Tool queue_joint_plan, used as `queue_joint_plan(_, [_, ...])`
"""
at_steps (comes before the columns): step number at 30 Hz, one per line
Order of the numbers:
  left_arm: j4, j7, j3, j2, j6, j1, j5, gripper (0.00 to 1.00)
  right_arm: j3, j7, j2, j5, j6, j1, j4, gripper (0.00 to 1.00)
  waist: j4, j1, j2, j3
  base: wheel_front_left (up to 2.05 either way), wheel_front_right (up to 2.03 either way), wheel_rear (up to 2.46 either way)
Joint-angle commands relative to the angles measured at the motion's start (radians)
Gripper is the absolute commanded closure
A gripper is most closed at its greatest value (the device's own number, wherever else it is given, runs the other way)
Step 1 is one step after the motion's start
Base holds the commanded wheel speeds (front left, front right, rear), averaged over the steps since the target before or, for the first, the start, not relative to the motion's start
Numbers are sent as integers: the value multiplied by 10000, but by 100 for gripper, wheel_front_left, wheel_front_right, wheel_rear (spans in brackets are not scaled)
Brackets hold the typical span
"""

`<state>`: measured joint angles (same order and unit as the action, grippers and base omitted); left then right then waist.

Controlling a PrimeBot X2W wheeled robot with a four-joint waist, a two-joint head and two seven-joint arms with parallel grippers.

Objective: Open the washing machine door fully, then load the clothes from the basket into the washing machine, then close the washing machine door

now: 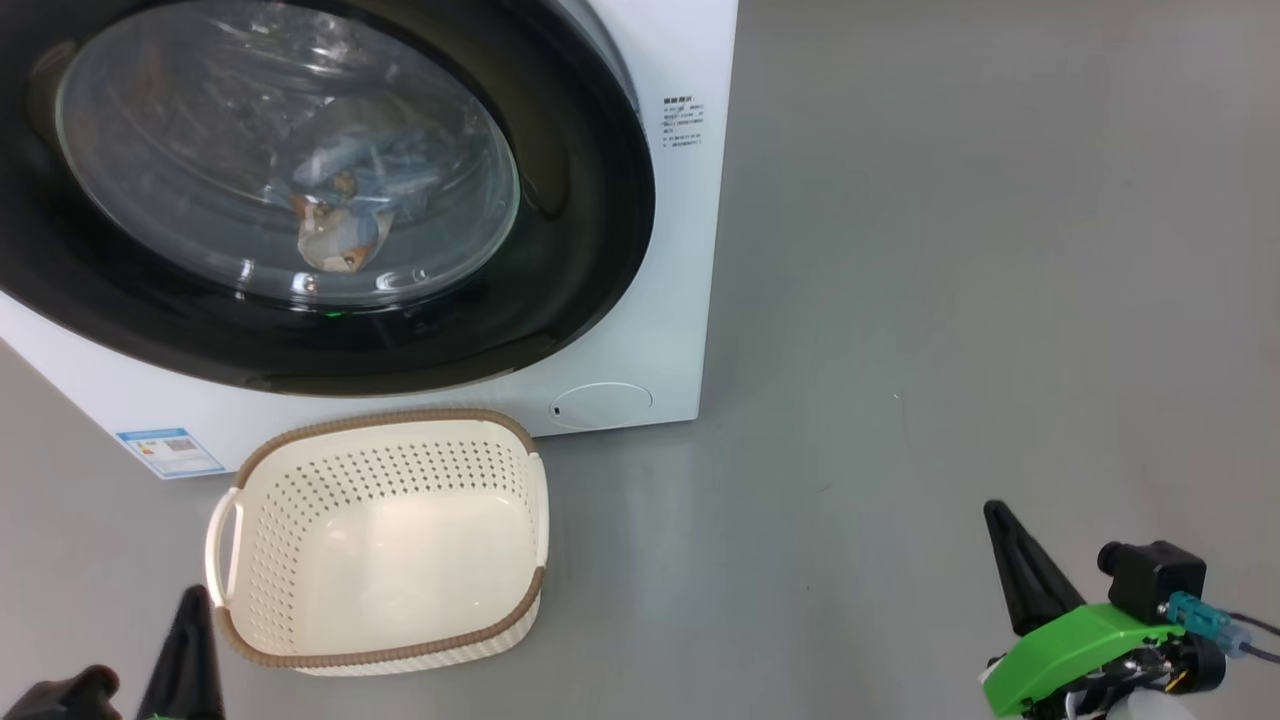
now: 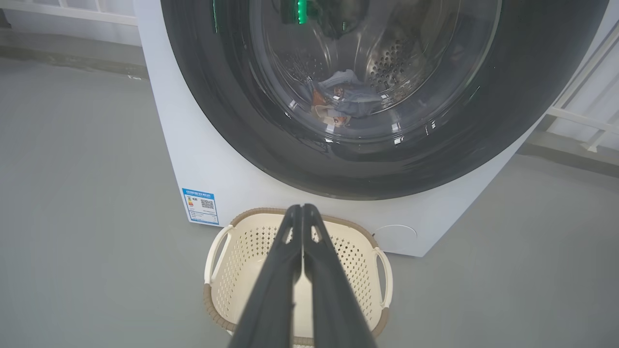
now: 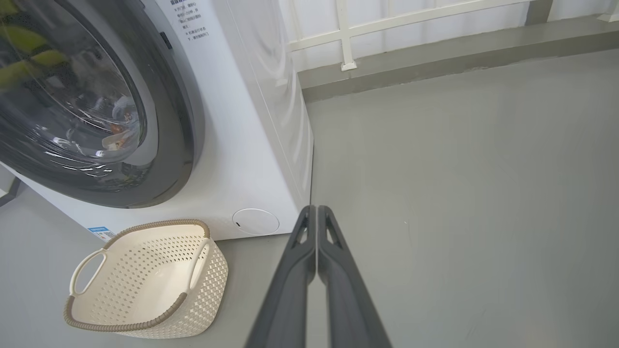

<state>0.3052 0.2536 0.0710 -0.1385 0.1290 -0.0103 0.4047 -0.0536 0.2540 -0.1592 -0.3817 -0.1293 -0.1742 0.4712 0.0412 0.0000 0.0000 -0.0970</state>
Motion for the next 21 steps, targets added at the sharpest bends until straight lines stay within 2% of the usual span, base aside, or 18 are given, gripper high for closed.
queue_joint_plan(1, [-172,-66,91,-186,0,-64,188,100,47,-58,-95,-218,0,-157,-221,100,-3,1,0,8,0,0,0])
queue_joint_plan(5, [-194,-189,102,-151,1,-81,576,100,104,-179,-57,-612,-1,-116,-295,100,-19,19,0,64,0,0,0])
queue_joint_plan(10, [-202,-333,112,-107,0,-121,1061,100,168,-325,-8,-1107,-1,-85,-372,100,-35,1,0,88,0,0,0])
queue_joint_plan(21, [-220,-651,140,-12,2,-218,2123,100,312,-646,98,-2185,-2,-23,-547,100,-72,0,0,169,0,0,0])
